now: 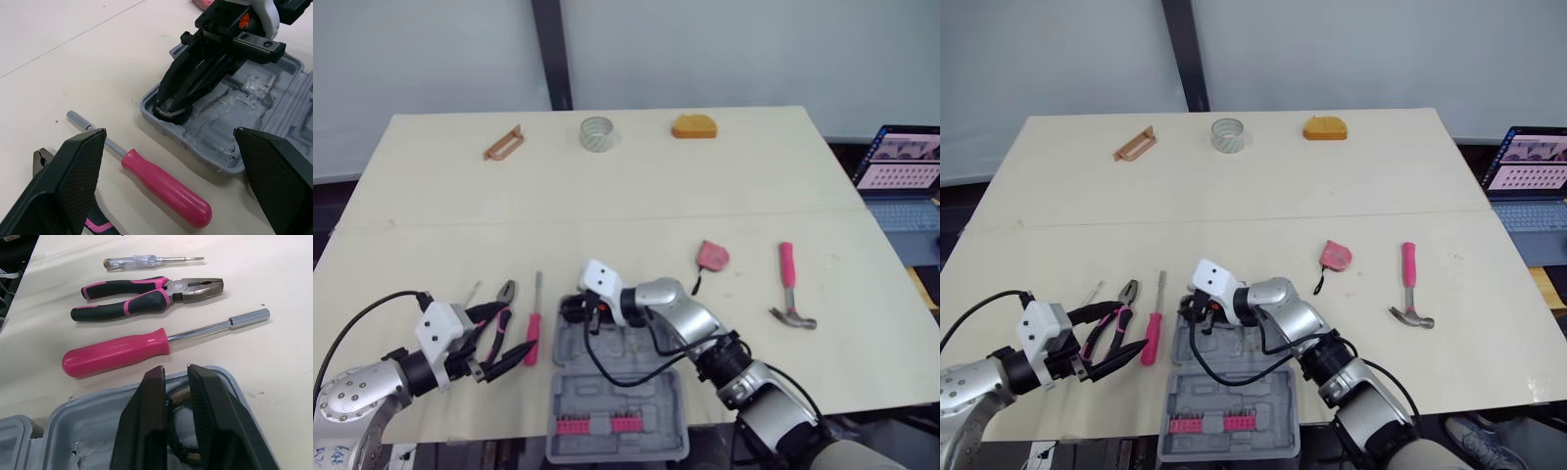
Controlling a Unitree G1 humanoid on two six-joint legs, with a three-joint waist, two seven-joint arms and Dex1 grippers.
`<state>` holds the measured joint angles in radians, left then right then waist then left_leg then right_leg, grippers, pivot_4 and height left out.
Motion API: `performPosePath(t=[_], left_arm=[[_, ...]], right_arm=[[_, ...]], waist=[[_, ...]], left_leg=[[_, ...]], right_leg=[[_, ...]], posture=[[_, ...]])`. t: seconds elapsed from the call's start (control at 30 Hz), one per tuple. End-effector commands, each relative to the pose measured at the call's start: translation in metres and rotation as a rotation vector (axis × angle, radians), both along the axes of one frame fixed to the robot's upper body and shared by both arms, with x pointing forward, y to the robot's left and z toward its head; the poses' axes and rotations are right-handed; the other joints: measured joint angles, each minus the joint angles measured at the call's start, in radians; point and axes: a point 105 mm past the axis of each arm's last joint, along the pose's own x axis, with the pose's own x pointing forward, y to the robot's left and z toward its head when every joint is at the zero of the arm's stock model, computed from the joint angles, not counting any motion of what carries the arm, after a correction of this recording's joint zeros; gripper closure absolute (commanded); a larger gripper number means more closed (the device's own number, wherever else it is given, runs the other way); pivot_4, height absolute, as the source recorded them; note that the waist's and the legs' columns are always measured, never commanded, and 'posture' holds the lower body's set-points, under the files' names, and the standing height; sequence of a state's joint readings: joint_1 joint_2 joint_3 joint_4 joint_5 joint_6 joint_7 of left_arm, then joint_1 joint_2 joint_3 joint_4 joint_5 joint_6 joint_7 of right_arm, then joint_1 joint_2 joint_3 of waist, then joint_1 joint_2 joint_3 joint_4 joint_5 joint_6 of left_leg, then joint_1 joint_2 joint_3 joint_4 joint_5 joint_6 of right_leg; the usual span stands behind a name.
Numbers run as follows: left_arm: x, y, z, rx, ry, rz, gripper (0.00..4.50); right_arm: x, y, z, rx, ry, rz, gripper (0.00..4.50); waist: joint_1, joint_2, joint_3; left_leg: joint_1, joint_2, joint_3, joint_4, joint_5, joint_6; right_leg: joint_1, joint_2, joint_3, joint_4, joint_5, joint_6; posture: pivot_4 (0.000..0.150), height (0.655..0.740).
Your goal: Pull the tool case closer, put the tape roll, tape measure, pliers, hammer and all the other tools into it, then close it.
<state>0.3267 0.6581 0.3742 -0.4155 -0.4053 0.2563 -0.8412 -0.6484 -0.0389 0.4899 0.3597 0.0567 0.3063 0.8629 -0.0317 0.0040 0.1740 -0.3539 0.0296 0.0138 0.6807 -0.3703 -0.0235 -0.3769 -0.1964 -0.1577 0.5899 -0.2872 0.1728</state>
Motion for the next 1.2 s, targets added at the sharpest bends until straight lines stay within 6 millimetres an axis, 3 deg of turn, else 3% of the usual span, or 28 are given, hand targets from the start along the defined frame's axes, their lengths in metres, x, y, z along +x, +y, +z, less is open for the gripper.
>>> performPosePath(t=[0.03,0.47,0.8,1.0,1.1,1.2], left_arm=[[0.0,0.0,0.002,0.015,-0.016,-0.007,0.0],[0.0,0.001,0.002,0.015,-0.018,-0.007,0.0],[0.001,0.001,0.001,0.015,-0.019,-0.005,0.0],[0.002,0.0,0.001,0.015,-0.021,-0.01,0.0],[0.003,0.0,0.001,0.015,-0.021,-0.011,0.0],[0.003,0.0,0.001,0.015,-0.021,-0.013,0.0]], right_arm=[[0.002,0.004,0.009,0.043,-0.021,-0.007,3.8],[0.008,0.004,-0.011,0.001,-0.025,-0.024,3.8],[0.009,-0.014,-0.054,-0.184,-0.025,-0.039,3.8],[0.006,-0.02,-0.069,-0.215,0.014,-0.045,3.8],[0.003,-0.019,-0.068,-0.192,0.023,-0.042,3.8],[0.002,-0.012,-0.054,-0.106,0.034,-0.031,3.8]], waist=[[0.0,0.0,0.0],[-0.002,0.0,0.0],[-0.003,0.001,0.0],[-0.003,0.002,-0.002],[-0.003,0.004,-0.004],[-0.002,0.006,-0.005]], left_leg=[[0.0,0.0,0.0,0.0,0.0,0.0],[0.0,0.0,0.0,0.0,0.0,0.0],[0.002,0.0,0.0,0.0,0.0,0.0],[0.003,0.001,0.001,0.0,0.0,0.0],[0.003,0.001,0.001,-0.001,0.0,0.0],[0.003,0.0,0.001,-0.001,0.0,0.0]], right_leg=[[0.0,0.0,0.0,0.0,0.0,0.0],[0.0,0.0,0.0,0.0,0.0,0.0],[0.0,0.0,0.001,0.001,0.0,-0.001],[0.001,0.0,0.001,0.001,-0.001,-0.001],[0.002,0.0,0.001,0.001,-0.001,-0.001],[0.002,0.0,0.001,0.001,-0.001,-0.001]], posture=[[0.15,0.74],[0.15,0.74],[0.15,0.74],[0.15,0.74],[0.15,0.74],[0.15,0.74]])
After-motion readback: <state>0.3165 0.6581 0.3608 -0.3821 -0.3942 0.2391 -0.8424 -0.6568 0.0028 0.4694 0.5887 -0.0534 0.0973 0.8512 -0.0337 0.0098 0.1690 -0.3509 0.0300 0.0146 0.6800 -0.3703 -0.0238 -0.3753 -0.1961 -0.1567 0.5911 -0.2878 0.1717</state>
